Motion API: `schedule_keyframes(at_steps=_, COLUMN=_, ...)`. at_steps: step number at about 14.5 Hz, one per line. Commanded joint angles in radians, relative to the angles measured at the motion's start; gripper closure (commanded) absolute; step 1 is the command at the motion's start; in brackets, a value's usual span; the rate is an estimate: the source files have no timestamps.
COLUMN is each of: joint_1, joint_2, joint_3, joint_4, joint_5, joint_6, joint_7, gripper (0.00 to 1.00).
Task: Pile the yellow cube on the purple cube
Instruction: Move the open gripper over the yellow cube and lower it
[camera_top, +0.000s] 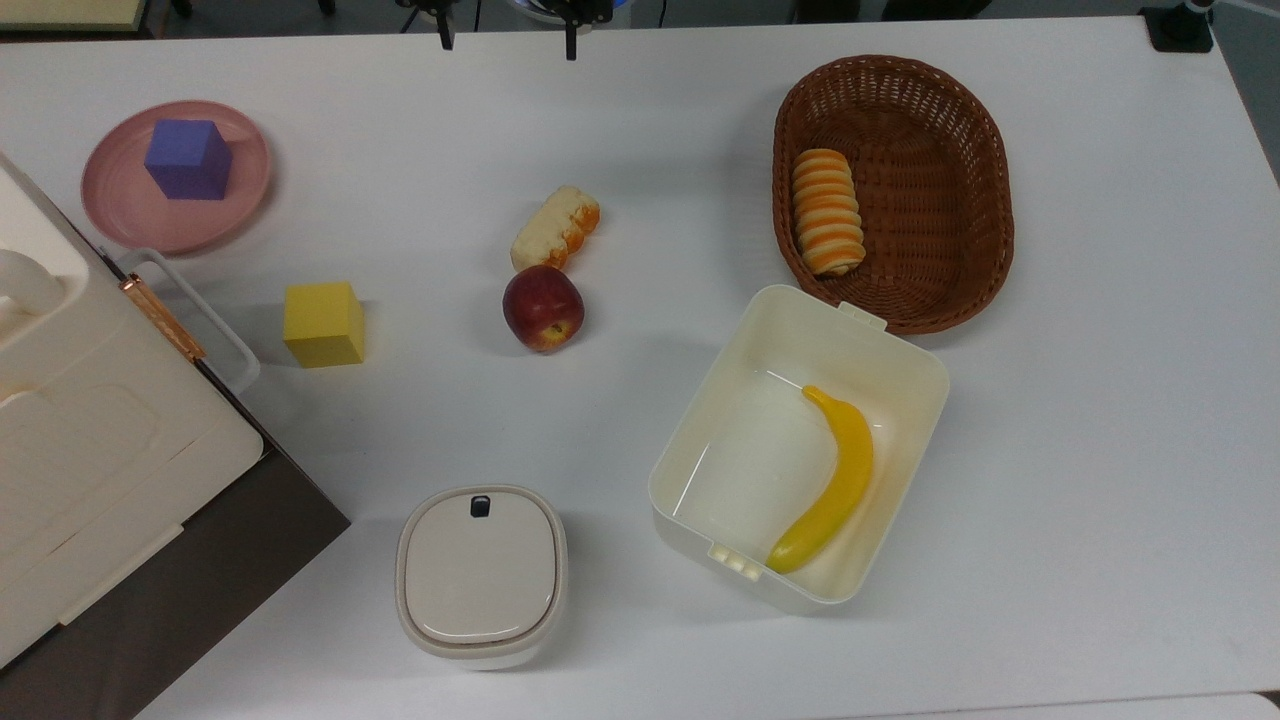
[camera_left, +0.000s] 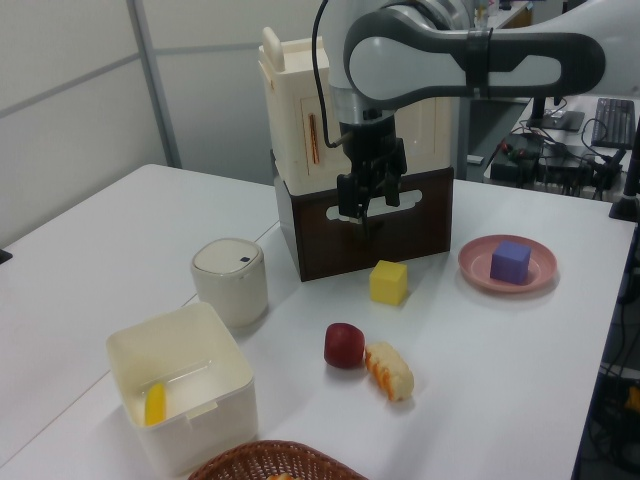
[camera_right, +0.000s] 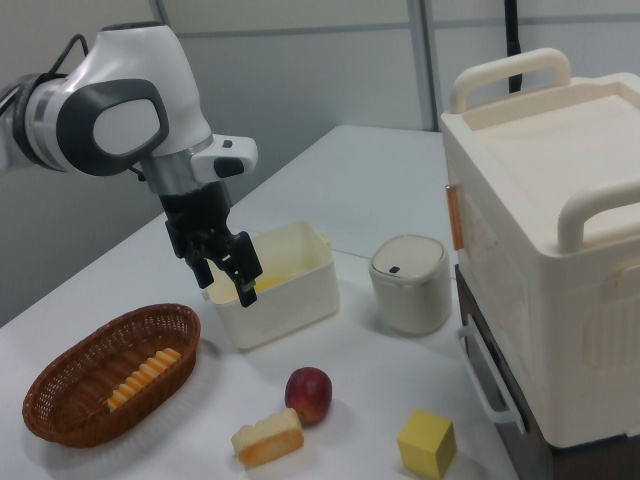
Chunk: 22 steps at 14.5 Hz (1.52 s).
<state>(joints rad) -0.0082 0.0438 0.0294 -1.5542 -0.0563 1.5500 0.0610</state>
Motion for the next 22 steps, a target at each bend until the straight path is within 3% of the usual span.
schedule_keyframes(at_steps=1, joint_1=-0.002, joint_2=-0.069, joint_3=-0.009, joint_4=-0.181, joint_5=0.007, joint_6=0.249, joint_7=-0.009, gripper=0.00)
schedule_keyframes(at_steps=9, joint_1=-0.104, joint_2=-0.038, joint_3=-0.009, joint_4=-0.375, joint_5=0.004, joint_6=0.564, joint_7=-0.050, gripper=0.00)
schedule_keyframes(at_steps=16, joint_1=-0.271, joint_2=0.115, joint_3=-0.013, joint_4=-0.371, joint_5=-0.008, joint_6=0.693, joint_7=-0.254, gripper=0.00)
schedule_keyframes(at_steps=22, joint_1=-0.300, joint_2=0.241, joint_3=-0.013, joint_4=-0.365, joint_5=-0.010, joint_6=0.821, joint_7=-0.354, gripper=0.00)
